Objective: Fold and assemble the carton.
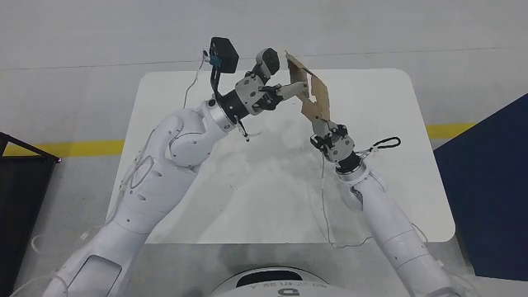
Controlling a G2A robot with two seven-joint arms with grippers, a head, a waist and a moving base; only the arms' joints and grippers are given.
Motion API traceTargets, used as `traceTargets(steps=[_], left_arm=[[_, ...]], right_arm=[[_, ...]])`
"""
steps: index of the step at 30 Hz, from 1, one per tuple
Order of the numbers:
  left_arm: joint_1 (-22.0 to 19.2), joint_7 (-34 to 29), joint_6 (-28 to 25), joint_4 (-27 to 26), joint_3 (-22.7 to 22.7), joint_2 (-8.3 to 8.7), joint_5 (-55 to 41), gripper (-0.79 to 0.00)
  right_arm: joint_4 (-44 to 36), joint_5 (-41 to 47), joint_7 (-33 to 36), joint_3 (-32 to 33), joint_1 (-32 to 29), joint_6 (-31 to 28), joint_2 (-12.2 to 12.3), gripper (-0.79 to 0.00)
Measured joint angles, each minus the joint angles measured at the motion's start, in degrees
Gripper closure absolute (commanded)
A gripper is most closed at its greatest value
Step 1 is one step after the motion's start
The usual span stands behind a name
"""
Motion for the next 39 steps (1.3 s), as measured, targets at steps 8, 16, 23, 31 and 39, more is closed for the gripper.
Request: traceTargets(steps=[8, 16, 23, 31, 39], left_arm=[[-2.5, -2.1, -3.7, 2.4, 1.8, -0.69, -2.5, -0.785], [-2.6, -3.1, -5.3, 2.4, 2.2, -0.96, -2.9, -0.785], [-2.7, -3.9, -5.9, 2.8, 2.0, -1.09, -3.3, -0.699], [-2.3, -3.1, -2.1, 1.7, 1.6, -1.36, -0.8, -0.496], [-0.9, -4.7, 2.2, -2.2, 1.2, -1.38, 2.0, -0.674]], right_arm=[[-0.1, -0.5, 0.1, 0.4, -0.3, 0.2, -0.2, 0.000], [0.2, -0.2, 0.1, 1.0, -0.5, 0.4, -0.4, 0.000], [0.2, -0.4, 0.6, 1.4, -0.7, 0.5, -0.6, 0.000], [0.2, -1.0, 0.7, 1.7, -0.9, 0.3, -0.8, 0.000], [0.6, -0.8, 0.5, 2.4, -0.9, -0.7, -1.1, 0.000]])
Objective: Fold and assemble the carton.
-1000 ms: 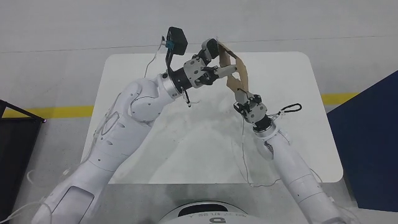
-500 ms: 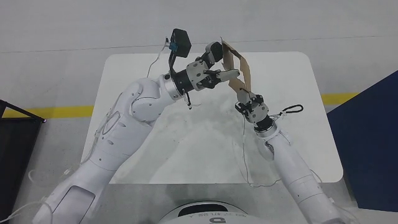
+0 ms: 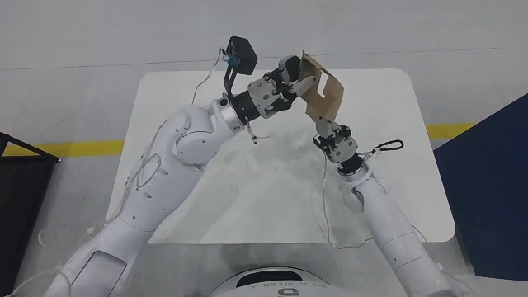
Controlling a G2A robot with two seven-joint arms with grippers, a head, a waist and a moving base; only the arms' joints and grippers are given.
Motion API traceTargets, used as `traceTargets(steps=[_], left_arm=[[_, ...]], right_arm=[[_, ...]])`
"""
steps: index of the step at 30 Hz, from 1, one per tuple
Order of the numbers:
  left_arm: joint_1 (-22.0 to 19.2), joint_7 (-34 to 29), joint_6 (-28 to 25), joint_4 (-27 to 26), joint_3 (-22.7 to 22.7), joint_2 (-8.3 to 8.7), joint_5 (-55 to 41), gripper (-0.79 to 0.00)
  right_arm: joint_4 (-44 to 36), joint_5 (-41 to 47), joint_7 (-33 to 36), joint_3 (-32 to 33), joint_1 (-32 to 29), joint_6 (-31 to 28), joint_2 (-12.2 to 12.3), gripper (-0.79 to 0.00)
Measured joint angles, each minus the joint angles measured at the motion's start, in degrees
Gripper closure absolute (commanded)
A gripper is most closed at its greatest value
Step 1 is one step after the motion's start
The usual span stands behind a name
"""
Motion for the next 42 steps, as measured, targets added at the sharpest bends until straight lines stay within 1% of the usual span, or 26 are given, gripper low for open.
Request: traceTargets(steps=[3, 6, 10, 12, 15, 17, 20, 25, 28, 34, 35, 39, 42], left_arm=[[1.3, -1.4, 3.5, -3.1, -0.5, 0.11, 1.5, -0.739], [2.5, -3.1, 5.5, -5.4, -0.8, 0.23, 1.8, -0.760], [3.0, -4.3, 6.4, -5.8, -1.0, 0.21, 1.4, -0.736], [2.8, -4.5, 6.7, -5.5, -1.0, 0.15, 1.3, -0.690], [2.6, -4.5, 7.1, -5.2, -1.0, 0.04, 1.3, -0.662], [2.5, -4.3, 7.6, -5.1, -1.1, -0.03, 1.6, -0.613], [2.3, -4.2, 8.2, -5.4, -1.1, -0.12, 2.8, -0.610], [2.4, -4.3, 9.3, -6.5, -0.9, -0.23, 4.9, -0.671], [2.7, -4.6, 9.7, -7.0, -1.1, -0.24, 5.3, -0.665], [3.0, -5.1, 10.0, -7.5, -1.6, -0.26, 5.5, -0.573], [2.9, -5.2, 10.0, -7.4, -1.6, -0.28, 5.5, -0.545], [2.7, -5.5, 10.0, -6.8, -1.4, -0.43, 5.0, -0.385], [2.3, -5.6, 9.8, -6.2, -1.3, -0.55, 4.8, -0.351]], right_arm=[[0.1, 0.1, -0.4, 0.4, 0.0, -1.5, -0.1, 0.000], [0.1, -0.1, -0.6, 0.8, 0.0, -3.0, -0.3, 0.000], [-0.1, -1.4, -0.7, 1.0, 0.0, -4.9, -0.4, 0.000], [-0.2, -2.0, -0.7, 1.0, -0.1, -5.5, -0.5, 0.000], [-0.3, -2.3, -0.5, 1.0, -0.2, -5.9, -0.6, 0.000], [-0.2, -2.2, -0.5, 1.1, -0.2, -5.9, -0.7, 0.000], [-0.1, -2.2, -0.5, 1.2, -0.3, -6.2, -0.8, 0.000], [0.1, -1.7, -0.7, 1.6, -0.3, -6.7, -1.0, 0.000], [0.2, -1.9, -0.8, 1.9, -0.3, -7.6, -1.1, 0.000], [0.2, -3.5, -1.0, 1.9, -0.2, -10.9, -1.4, 0.000], [0.2, -3.7, -1.0, 1.9, -0.2, -11.3, -1.5, 0.000], [0.2, -4.3, -1.0, 1.9, -0.2, -12.6, -1.7, 0.000], [0.3, -4.4, -0.9, 2.1, -0.2, -12.8, -1.8, 0.000]])
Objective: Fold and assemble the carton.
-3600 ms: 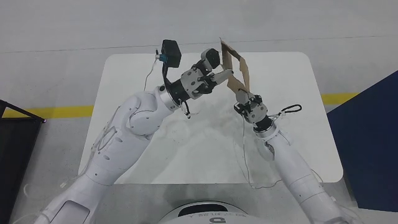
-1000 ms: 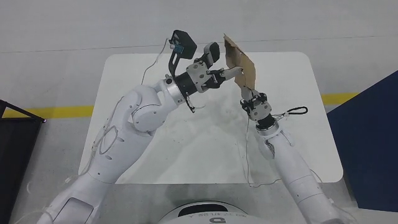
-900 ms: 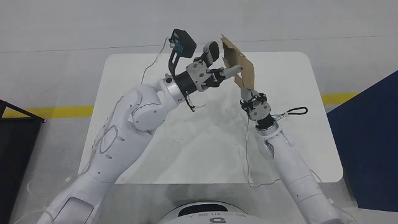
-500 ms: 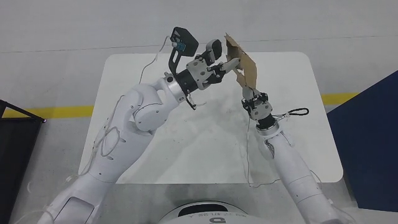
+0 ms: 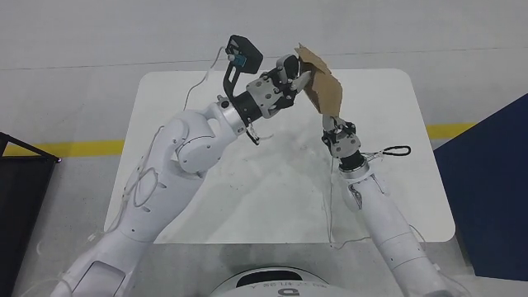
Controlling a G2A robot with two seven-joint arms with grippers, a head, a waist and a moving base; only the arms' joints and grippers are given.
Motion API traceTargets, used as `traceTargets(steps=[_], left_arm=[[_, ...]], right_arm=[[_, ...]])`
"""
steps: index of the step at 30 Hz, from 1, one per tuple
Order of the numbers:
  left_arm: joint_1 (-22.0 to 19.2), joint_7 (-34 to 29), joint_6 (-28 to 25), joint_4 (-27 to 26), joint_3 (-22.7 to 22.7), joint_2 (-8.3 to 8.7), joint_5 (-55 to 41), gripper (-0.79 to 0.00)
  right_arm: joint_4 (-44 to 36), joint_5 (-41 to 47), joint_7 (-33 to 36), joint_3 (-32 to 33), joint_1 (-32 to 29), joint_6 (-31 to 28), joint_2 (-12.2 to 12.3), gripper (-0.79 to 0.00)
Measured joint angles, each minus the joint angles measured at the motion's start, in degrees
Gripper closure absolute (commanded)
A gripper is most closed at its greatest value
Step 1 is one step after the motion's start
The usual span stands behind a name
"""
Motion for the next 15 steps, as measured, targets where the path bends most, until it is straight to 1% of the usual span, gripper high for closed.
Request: traceTargets(steps=[5, 10, 15], left_arm=[[-0.3, -0.5, -0.6, 0.6, 0.3, -0.20, -1.6, -0.332], [-0.7, -1.3, -3.3, 1.8, 0.6, -0.39, -5.2, -0.323], [-0.8, -1.2, -2.8, 2.2, -0.2, -0.33, -3.9, -0.329]], right_arm=[[0.3, 0.6, 0.3, 0.7, 0.2, 0.9, -0.1, 0.000], [0.4, 1.3, 0.7, 1.2, 0.3, 2.6, -0.2, 0.000], [0.4, 1.8, 0.8, 1.9, 0.3, 3.8, -0.2, 0.000]])
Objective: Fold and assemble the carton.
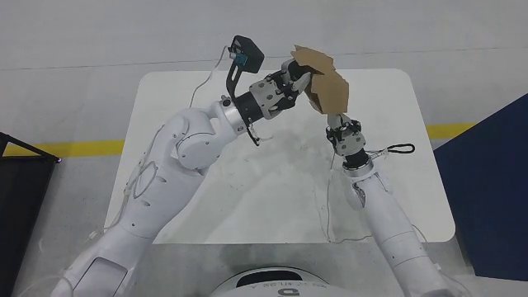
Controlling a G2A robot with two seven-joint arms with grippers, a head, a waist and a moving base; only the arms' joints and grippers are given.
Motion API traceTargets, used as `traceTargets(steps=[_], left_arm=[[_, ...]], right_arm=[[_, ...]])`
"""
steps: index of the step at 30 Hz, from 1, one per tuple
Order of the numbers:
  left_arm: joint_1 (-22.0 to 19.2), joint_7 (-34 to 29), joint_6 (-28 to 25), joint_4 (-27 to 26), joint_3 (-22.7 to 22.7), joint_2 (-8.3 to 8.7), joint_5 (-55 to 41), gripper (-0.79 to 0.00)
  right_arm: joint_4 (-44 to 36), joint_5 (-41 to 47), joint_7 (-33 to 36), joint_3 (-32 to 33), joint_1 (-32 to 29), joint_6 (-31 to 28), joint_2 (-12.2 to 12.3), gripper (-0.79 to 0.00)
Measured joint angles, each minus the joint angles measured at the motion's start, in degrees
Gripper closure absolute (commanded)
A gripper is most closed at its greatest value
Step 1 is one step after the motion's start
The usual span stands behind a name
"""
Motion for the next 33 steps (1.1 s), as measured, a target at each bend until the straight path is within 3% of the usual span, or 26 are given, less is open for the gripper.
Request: traceTargets(steps=[10, 17, 25, 33], left_arm=[[0.8, 0.3, 0.3, -0.2, -0.8, 0.09, 2.2, -0.369], [0.6, 1.1, 0.3, 1.0, -1.4, -0.02, 1.6, -0.603], [0.4, 1.9, 0.0, 1.4, -1.2, -0.15, 3.2, -0.742], [-0.4, 3.1, 0.3, 2.2, -0.6, -0.46, 4.9, -0.785]], right_arm=[[-0.6, 0.4, 0.4, 0.7, -0.2, 1.1, -0.2, 0.000], [-1.4, 1.5, 0.9, 1.1, -0.7, 3.9, -0.3, 0.000], [-2.0, 2.3, 0.9, 1.8, -0.8, 6.3, -0.3, 0.000], [-2.6, 2.1, 1.7, 2.1, -0.9, 7.3, -0.4, 0.000]])
